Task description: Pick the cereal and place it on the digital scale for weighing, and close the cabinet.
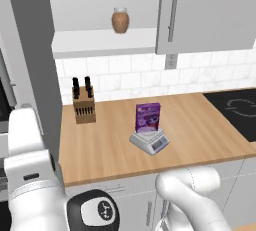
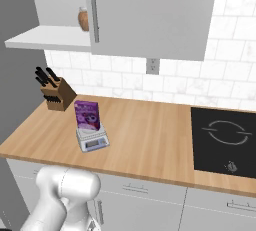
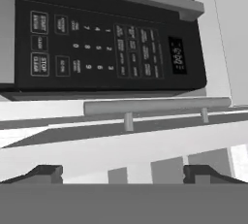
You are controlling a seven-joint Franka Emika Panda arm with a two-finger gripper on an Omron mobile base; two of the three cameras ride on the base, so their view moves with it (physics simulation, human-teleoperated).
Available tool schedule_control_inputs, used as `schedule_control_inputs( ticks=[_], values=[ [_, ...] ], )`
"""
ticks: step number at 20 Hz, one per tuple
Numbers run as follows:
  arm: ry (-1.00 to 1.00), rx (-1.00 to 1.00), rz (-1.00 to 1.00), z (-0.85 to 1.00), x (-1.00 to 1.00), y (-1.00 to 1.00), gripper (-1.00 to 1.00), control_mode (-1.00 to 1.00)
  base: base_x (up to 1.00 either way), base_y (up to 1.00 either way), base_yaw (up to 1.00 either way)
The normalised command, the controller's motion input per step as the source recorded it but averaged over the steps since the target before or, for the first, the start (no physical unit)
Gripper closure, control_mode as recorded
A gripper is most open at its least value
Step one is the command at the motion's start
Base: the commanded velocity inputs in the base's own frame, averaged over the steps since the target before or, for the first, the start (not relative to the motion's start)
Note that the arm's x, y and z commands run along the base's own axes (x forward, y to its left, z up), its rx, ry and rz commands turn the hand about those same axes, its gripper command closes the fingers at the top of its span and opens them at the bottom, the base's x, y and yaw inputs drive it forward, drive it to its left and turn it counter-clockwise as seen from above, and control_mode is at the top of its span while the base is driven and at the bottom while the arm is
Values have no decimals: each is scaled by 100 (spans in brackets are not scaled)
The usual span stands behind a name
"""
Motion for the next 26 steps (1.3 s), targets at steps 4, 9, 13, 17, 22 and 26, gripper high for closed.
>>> schedule_control_inputs(
  ticks=[4, 9, 13, 17, 22, 26],
  values=[
    [0, 0, -3, -36, 33, 66, -100, -100, 0, 0, 0],
    [0, 0, -3, -25, 14, 71, -100, -100, 0, 0, 0],
    [2, 0, -7, -6, 50, 25, -100, -100, 0, 0, 0],
    [1, 0, -9, 0, 70, -8, -100, -100, 0, 0, 0],
    [0, 0, -7, 0, 85, -1, -100, -100, 0, 0, 0],
    [-1, 0, -5, 14, 33, -23, -100, -100, 0, 0, 0]
  ],
)
